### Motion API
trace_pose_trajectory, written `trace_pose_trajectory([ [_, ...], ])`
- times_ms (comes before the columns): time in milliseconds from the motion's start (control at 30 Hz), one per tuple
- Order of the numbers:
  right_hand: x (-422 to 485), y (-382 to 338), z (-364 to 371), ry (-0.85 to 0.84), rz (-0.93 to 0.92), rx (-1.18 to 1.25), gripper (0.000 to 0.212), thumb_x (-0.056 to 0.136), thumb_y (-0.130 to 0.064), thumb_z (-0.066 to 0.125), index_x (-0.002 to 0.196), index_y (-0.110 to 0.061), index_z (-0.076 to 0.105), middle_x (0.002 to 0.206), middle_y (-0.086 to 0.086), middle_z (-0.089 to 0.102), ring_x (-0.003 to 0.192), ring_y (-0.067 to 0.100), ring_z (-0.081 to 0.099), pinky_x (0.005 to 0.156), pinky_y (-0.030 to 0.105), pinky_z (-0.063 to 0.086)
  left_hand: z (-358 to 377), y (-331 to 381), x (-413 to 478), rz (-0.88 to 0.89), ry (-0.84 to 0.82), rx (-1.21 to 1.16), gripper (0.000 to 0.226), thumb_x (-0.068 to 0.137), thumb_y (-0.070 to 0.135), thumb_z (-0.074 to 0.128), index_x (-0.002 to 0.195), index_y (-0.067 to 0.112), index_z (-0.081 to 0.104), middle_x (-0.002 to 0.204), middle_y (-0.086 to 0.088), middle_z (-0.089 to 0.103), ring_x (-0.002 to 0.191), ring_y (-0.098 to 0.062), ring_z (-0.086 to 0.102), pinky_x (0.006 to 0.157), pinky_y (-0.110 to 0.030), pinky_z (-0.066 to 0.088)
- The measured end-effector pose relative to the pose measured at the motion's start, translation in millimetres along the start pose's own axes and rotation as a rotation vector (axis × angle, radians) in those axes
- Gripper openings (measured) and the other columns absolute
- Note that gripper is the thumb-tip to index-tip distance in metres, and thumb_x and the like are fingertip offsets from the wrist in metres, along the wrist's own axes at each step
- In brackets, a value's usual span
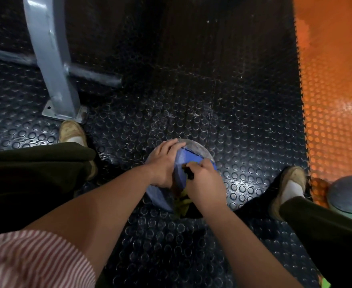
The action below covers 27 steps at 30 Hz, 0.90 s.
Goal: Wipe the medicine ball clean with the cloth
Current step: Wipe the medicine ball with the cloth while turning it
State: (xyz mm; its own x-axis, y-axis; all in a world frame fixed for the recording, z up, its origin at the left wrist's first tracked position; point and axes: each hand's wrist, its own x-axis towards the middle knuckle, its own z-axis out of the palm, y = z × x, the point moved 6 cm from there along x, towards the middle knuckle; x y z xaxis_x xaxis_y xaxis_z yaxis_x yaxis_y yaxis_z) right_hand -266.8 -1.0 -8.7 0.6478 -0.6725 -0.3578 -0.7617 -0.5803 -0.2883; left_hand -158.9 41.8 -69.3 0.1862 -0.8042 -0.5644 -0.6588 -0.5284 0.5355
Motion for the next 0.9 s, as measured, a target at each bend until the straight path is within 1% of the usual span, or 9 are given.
trace_pose_trajectory([
  [100, 37.5, -10.7, -13.6, -0.004, 0.021, -0.021, 0.032, 0.090, -0.005, 0.044, 0.116, -0.010, 0.062, 0.121, 0.012, 0.047, 0.093, 0.030, 0.057, 0.069, 0.031, 0.041, 1.8, -1.1, -1.9, 0.015, 0.011, 0.032, 0.121, 0.072, 0.031, 0.081, 0.153, 0.026, -0.009, 0.158, 0.004, -0.014, 0.147, -0.021, -0.015, 0.119, -0.032, -0.006],
  [167, 56.5, -15.1, -15.4, -0.026, 0.047, -0.009, 0.030, 0.090, -0.004, 0.044, 0.114, -0.008, 0.062, 0.119, 0.013, 0.048, 0.104, 0.032, 0.053, 0.078, 0.035, 0.046, 1.1, -4.1, -2.1, 0.018, 0.012, 0.042, 0.121, 0.074, 0.032, 0.079, 0.153, 0.019, -0.012, 0.159, 0.001, -0.014, 0.147, -0.022, -0.014, 0.120, -0.032, -0.006],
  [300, 52.3, -15.8, -10.3, 0.012, -0.013, 0.023, 0.039, 0.090, -0.003, 0.041, 0.122, -0.011, 0.060, 0.123, 0.014, 0.047, 0.112, 0.034, 0.049, 0.088, 0.036, 0.042, -8.8, -2.8, 0.3, 0.047, -0.008, -0.005, 0.116, 0.076, 0.032, 0.078, 0.153, 0.022, -0.007, 0.159, 0.003, -0.011, 0.148, -0.018, -0.010, 0.121, -0.032, -0.002],
  [367, 30.3, -7.5, -2.1, 0.035, -0.038, 0.034, 0.038, 0.089, -0.007, 0.044, 0.123, -0.013, 0.060, 0.124, 0.013, 0.047, 0.109, 0.033, 0.049, 0.085, 0.035, 0.042, -15.0, -0.5, 4.7, 0.061, -0.038, -0.012, 0.118, 0.073, 0.026, 0.081, 0.153, 0.023, -0.006, 0.160, 0.002, -0.010, 0.148, -0.018, -0.009, 0.122, -0.034, 0.000],
  [433, 6.8, 1.1, 4.2, 0.077, -0.069, 0.088, 0.035, 0.087, -0.009, 0.045, 0.117, -0.012, 0.063, 0.110, 0.014, 0.051, 0.096, 0.035, 0.051, 0.068, 0.033, 0.036, -19.1, 2.6, 8.2, 0.064, -0.055, -0.019, 0.121, 0.072, 0.019, 0.082, 0.154, 0.023, -0.008, 0.160, 0.005, -0.014, 0.148, -0.018, -0.009, 0.122, -0.037, 0.005],
  [500, 1.5, 7.6, 8.0, 0.068, -0.058, 0.134, 0.034, 0.085, -0.008, 0.047, 0.114, -0.011, 0.064, 0.101, 0.013, 0.049, 0.088, 0.034, 0.050, 0.063, 0.032, 0.032, -19.4, 4.8, 8.0, 0.074, -0.057, 0.016, 0.123, 0.073, 0.020, 0.082, 0.153, 0.021, -0.012, 0.160, 0.006, -0.018, 0.148, -0.018, -0.012, 0.122, -0.036, 0.004],
  [633, 23.3, 6.2, 0.3, 0.030, -0.018, 0.130, 0.030, 0.086, -0.004, 0.049, 0.109, -0.013, 0.066, 0.107, 0.009, 0.050, 0.089, 0.030, 0.053, 0.067, 0.032, 0.041, -4.4, 4.1, 5.3, 0.037, -0.017, 0.156, 0.131, 0.073, 0.034, 0.081, 0.150, 0.019, -0.024, 0.158, 0.000, -0.026, 0.146, -0.022, -0.024, 0.121, -0.038, -0.004],
  [700, 38.5, -1.3, -9.5, 0.035, -0.021, 0.102, 0.028, 0.085, -0.002, 0.047, 0.103, -0.010, 0.066, 0.110, 0.012, 0.050, 0.089, 0.032, 0.054, 0.068, 0.031, 0.041, -4.5, -3.3, 8.0, -0.010, 0.028, 0.115, 0.130, 0.074, 0.033, 0.081, 0.149, 0.021, -0.024, 0.158, -0.001, -0.025, 0.146, -0.023, -0.024, 0.121, -0.036, -0.006],
  [900, 95.5, -10.6, -23.1, 0.047, 0.074, 0.079, 0.028, 0.089, -0.006, 0.044, 0.108, -0.004, 0.063, 0.116, 0.016, 0.052, 0.109, 0.035, 0.051, 0.081, 0.035, 0.044, -10.0, -2.9, 11.1, 0.002, 0.089, 0.060, 0.126, 0.076, 0.034, 0.078, 0.150, 0.015, -0.022, 0.159, -0.004, -0.020, 0.146, -0.022, -0.021, 0.118, -0.032, -0.012],
])
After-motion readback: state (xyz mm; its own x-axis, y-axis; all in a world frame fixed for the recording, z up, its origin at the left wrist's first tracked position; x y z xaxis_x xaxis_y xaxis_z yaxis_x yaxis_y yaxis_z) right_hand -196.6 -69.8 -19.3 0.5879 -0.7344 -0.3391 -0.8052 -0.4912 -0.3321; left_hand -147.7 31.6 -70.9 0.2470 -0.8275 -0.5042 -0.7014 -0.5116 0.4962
